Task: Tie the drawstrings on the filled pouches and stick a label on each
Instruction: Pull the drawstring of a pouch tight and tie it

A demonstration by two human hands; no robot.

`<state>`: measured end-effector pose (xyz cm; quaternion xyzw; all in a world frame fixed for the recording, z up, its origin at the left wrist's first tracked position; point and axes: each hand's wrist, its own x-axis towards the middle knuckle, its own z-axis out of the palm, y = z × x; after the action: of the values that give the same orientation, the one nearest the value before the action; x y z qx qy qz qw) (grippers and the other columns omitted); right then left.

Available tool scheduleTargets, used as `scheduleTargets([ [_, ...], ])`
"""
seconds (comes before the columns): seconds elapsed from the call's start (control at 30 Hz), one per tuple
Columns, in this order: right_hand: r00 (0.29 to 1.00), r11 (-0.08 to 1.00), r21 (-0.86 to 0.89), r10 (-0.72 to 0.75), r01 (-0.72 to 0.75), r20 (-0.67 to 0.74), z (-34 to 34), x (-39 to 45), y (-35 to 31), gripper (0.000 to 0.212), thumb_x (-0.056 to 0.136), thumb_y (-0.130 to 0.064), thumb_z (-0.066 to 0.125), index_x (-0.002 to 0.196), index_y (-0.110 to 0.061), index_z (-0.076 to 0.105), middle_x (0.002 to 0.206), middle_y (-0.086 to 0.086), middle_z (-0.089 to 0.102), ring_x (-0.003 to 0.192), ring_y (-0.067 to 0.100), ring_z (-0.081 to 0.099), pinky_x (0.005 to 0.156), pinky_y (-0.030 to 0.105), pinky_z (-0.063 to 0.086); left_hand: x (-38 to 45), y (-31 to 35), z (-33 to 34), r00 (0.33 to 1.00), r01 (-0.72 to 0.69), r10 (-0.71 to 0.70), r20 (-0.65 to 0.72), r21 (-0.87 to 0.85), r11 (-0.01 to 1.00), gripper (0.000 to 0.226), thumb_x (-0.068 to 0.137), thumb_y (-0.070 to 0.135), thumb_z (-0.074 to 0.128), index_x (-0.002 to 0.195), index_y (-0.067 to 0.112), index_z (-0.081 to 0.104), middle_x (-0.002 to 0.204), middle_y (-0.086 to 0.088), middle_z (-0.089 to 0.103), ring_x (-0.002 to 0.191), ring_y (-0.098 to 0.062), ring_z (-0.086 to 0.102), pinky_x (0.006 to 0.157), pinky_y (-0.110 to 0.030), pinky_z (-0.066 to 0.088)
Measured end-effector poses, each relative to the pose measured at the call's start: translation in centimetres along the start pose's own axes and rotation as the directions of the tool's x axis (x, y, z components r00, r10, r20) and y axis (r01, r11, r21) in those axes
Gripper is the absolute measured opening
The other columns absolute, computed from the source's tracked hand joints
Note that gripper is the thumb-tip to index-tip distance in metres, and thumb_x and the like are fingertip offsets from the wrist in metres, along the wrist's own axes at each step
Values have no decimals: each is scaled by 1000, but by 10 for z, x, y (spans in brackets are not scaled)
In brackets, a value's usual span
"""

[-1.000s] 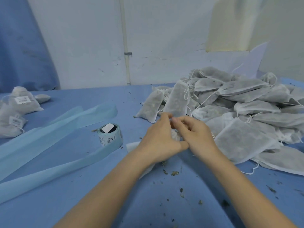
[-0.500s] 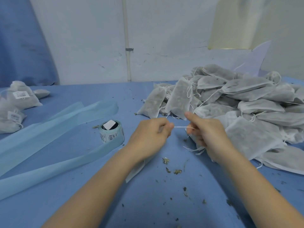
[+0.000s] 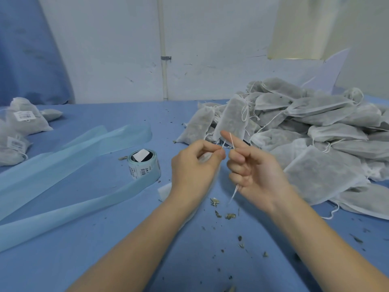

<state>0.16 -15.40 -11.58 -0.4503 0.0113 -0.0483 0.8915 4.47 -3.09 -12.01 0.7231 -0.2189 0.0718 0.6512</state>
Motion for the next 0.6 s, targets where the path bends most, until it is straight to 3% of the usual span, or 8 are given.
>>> scheduleTargets([
  [0.07, 1000, 975, -224, 11, -10, 3, 1, -2, -2, 51, 82, -4, 41, 122, -28, 61, 55, -7, 36, 51, 9, 13, 40, 18, 9, -1, 1, 0, 1000, -14, 14, -21, -1, 1000, 10, 81, 28, 70, 71, 30, 70, 69, 22, 67, 67, 6, 58, 64, -9, 41],
  [0.17, 998, 782, -623, -56, 18, -41, 4, -6, -1, 58, 87, -3, 38, 124, -42, 60, 55, -6, 38, 45, 6, 22, 38, 14, 19, -2, 2, 0, 1000, -22, 22, -15, 12, 1000, 12, 80, 37, 70, 69, 31, 70, 61, 20, 64, 57, 6, 53, 56, -7, 36],
  [0.27, 988, 611, -788, -154, 72, -29, 6, -5, 1, 56, 89, -2, 40, 123, -42, 59, 51, -11, 41, 43, 2, 33, 41, 8, 27, -1, 0, 1, 999, -16, 18, -37, 73, 997, 14, 82, 34, 69, 70, 28, 71, 64, 21, 65, 61, 5, 54, 58, -8, 37],
  [0.4, 960, 433, -895, -278, 104, -22, 6, -5, 6, 21, 92, -9, 51, 97, -29, 56, 52, -12, 48, 53, 3, 44, 52, 13, 34, 2, -3, 1, 999, 33, -31, -14, 110, 993, 19, 89, 27, 59, 72, 26, 68, 59, 28, 62, 64, 10, 55, 61, -7, 37],
  [0.5, 948, 471, -880, -306, 68, -91, 0, -3, 6, 15, 91, -15, 58, 87, -25, 47, 47, -15, 47, 47, 1, 41, 55, 20, 31, 4, -4, 1, 994, 107, -107, -2, -12, 994, 23, 92, 21, 56, 71, 25, 66, 60, 22, 66, 65, 7, 59, 74, -19, 46],
  [0.6, 963, 619, -785, -228, 28, -145, -5, -3, 1, 5, 90, -20, 64, 90, -17, 60, 46, -14, 37, 44, 6, 32, 45, 17, 29, 5, -4, -1, 991, 130, -128, 27, -78, 988, 25, 93, 18, 55, 71, 25, 64, 61, 18, 67, 65, 5, 62, 78, -25, 49],
])
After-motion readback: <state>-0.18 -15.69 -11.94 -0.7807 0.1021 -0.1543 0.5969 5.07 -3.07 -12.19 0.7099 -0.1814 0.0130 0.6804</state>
